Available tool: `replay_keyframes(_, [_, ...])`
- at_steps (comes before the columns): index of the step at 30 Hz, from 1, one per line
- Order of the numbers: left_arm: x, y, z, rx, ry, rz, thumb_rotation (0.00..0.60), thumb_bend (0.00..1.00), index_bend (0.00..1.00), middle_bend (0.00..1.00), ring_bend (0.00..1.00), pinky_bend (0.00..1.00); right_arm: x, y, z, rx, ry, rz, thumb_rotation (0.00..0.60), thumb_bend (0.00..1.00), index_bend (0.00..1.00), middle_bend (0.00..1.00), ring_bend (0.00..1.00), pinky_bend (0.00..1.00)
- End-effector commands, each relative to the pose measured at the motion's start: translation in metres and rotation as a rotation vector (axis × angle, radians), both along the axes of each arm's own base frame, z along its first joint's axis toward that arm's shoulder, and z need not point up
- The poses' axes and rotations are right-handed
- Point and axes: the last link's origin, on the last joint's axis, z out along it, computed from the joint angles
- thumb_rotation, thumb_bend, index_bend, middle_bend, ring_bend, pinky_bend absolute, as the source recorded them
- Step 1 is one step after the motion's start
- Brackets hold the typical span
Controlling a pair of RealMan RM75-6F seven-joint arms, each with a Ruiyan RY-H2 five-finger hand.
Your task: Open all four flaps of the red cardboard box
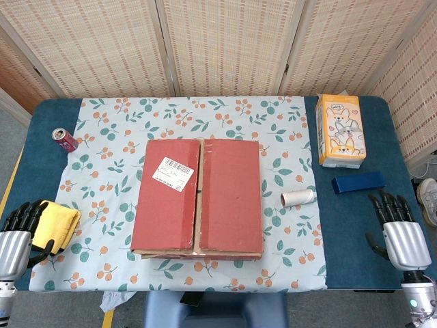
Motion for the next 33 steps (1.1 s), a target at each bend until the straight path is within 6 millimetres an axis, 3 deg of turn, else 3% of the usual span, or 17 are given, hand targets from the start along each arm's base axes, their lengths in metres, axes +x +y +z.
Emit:
replay_keyframes(1, [0.001,-0.001,-0.002,-0.007,0.005,0.003,0.600,0.39,0.11,0.10,0.07,0.16,0.001,0.003,-0.001,0.010,-0.001,0.009,0.600,0.40,0.00,0.00,0.00,0.00])
replay_keyframes(12, [0.002,0.003,-0.001,-0.021,0.005,0.001,0.600,0.39,0.12,0.10,0.07,0.14,0.002,-0.001,-0.012,0.059,-0.017,0.023,0.600,0.40,0.00,0.00,0.00,0.00])
replay_keyframes(19, [-0.002,0.005,0.003,-0.022,-0.008,0.006,0.600,0.39,0.12,0.10,0.07,0.14,0.018,0.003,-0.014,0.114,-0.077,0.098,0.600,0.40,0.00,0.00,0.00,0.00])
replay_keyframes(25, [-0.001,0.007,0.001,-0.012,-0.003,0.002,0.600,0.39,0.12,0.10,0.07,0.12,0.056,0.002,-0.015,0.197,-0.096,0.252,0.600,0.40,0.00,0.00,0.00,0.00])
replay_keyframes(31, [-0.005,0.010,0.004,0.003,0.000,0.029,0.600,0.39,0.12,0.10,0.07,0.08,0.103,-0.012,-0.039,0.271,-0.100,0.399,0.600,0.40,0.00,0.00,0.00,0.00])
replay_keyframes(33, [-0.005,0.010,0.005,0.006,-0.010,0.032,0.600,0.44,0.12,0.10,0.07,0.08,0.119,-0.016,-0.048,0.304,-0.092,0.437,0.600,0.40,0.00,0.00,0.00,0.00])
